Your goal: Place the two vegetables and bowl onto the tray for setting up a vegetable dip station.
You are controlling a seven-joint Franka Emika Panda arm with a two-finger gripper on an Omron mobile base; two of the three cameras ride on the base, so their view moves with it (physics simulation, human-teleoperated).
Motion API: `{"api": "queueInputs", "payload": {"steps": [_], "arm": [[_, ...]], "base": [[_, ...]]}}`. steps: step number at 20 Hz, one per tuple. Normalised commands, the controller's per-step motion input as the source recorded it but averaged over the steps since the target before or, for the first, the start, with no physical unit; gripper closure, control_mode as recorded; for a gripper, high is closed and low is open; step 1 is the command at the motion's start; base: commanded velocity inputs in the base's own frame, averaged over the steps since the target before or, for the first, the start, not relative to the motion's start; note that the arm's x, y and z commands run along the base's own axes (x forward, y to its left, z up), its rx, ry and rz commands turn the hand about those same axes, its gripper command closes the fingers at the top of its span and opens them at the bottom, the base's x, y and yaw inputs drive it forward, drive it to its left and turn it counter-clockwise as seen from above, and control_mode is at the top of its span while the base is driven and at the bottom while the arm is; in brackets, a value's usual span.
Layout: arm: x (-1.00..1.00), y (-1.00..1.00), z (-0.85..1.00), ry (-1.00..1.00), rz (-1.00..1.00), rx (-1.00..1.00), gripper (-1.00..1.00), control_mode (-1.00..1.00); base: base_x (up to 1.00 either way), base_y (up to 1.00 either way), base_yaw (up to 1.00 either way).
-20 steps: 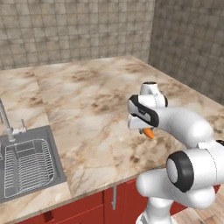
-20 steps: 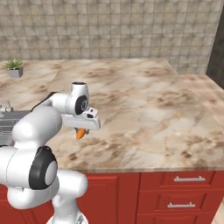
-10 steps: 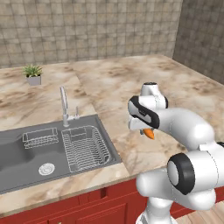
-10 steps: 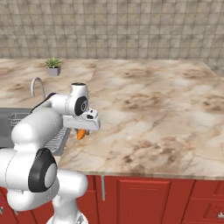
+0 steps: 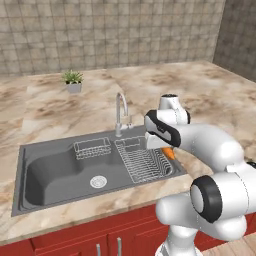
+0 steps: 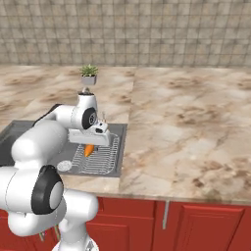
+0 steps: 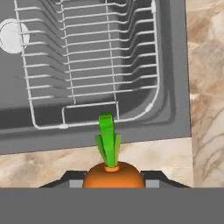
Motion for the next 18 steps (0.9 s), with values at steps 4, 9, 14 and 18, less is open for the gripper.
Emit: {"api": "queueInputs", "payload": {"steps": [4, 9, 14, 18], "arm": [[0.0, 0.0, 0.0, 0.0, 0.0, 0.0, 1.0, 1.0], [0.0, 0.0, 0.0, 0.0, 0.0, 0.0, 1.0, 1.0], [0.0, 0.0, 0.0, 0.0, 0.0, 0.0, 1.0, 1.0], [0.0, 0.0, 0.0, 0.0, 0.0, 0.0, 1.0, 1.0]], "base": [[0.0, 0.81, 0.0], [0.0, 0.89, -0.01], [0.0, 0.9, -0.05], [0.0, 0.84, -0.09]]}}
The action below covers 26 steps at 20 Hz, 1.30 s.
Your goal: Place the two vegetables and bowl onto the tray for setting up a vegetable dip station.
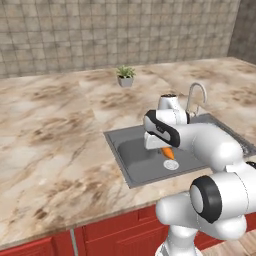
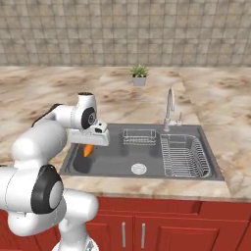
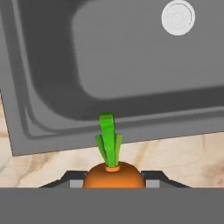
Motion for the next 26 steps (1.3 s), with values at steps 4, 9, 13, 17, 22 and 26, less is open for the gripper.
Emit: {"api": "queueInputs", "payload": {"steps": [4, 9, 13, 17, 22, 26], "arm": [[0.0, 0.0, 0.0, 0.0, 0.0, 0.0, 1.0, 1.0], [0.0, 0.0, 0.0, 0.0, 0.0, 0.0, 1.0, 1.0], [0.0, 0.0, 0.0, 0.0, 0.0, 0.0, 1.0, 1.0], [0.0, 0.0, 0.0, 0.0, 0.0, 0.0, 1.0, 1.0], [0.0, 0.0, 0.0, 0.0, 0.0, 0.0, 1.0, 1.0], [0.0, 0.0, 0.0, 0.0, 0.0, 0.0, 1.0, 1.0]], "base": [[0.0, 0.83, -0.09], [0.0, 0.82, -0.08], [0.0, 0.81, -0.06], [0.0, 0.83, -0.05], [0.0, 0.85, -0.01], [0.0, 0.84, -0.01]]}}
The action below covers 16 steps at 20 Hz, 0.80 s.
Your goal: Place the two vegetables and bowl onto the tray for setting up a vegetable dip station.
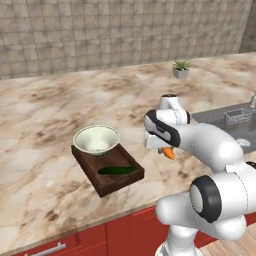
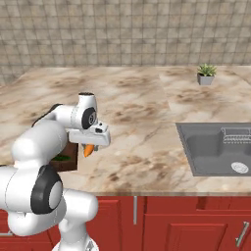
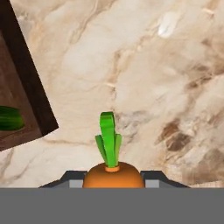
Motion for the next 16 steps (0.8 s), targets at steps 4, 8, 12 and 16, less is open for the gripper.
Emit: {"api": "queueInputs", "payload": {"steps": [4, 8, 12, 16], "arm": [[0.0, 0.0, 0.0, 0.0, 0.0, 0.0, 1.0, 1.0], [0.0, 0.0, 0.0, 0.0, 0.0, 0.0, 1.0, 1.0], [0.0, 0.0, 0.0, 0.0, 0.0, 0.0, 1.0, 1.0], [0.0, 0.0, 0.0, 0.0, 0.0, 0.0, 1.0, 1.0]], "base": [[0.0, 0.72, -0.01], [0.0, 0.24, 0.0], [0.0, 0.15, -0.03], [0.0, 0.2, -0.04]]}}
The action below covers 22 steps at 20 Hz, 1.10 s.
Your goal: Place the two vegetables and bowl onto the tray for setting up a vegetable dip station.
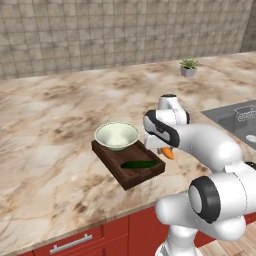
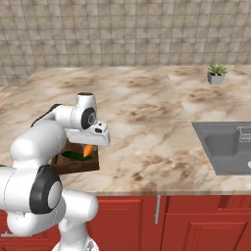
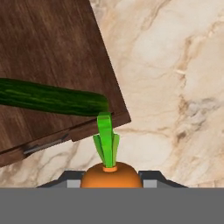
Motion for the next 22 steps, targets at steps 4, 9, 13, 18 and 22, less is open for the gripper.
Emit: {"api": "queueInputs", "payload": {"steps": [4, 9, 13, 18, 22], "arm": [[0.0, 0.12, 0.0, 0.0, -0.02, 0.0, 1.0, -1.0], [0.0, 0.3, -0.08, 0.0, -0.16, 0.0, 1.0, -1.0], [0.0, 0.29, -0.08, 0.0, -0.22, 0.0, 1.0, -1.0], [0.0, 0.16, -0.14, 0.01, -0.33, 0.0, 1.0, -1.0], [0.0, 0.01, -0.05, 0.0, -0.43, 0.01, 1.0, -1.0]], "base": [[0.0, 0.14, -0.02], [0.0, 0.0, 0.0], [0.0, 0.0, 0.0], [0.0, 0.0, 0.0], [0.0, 0.0, 0.0]]}}
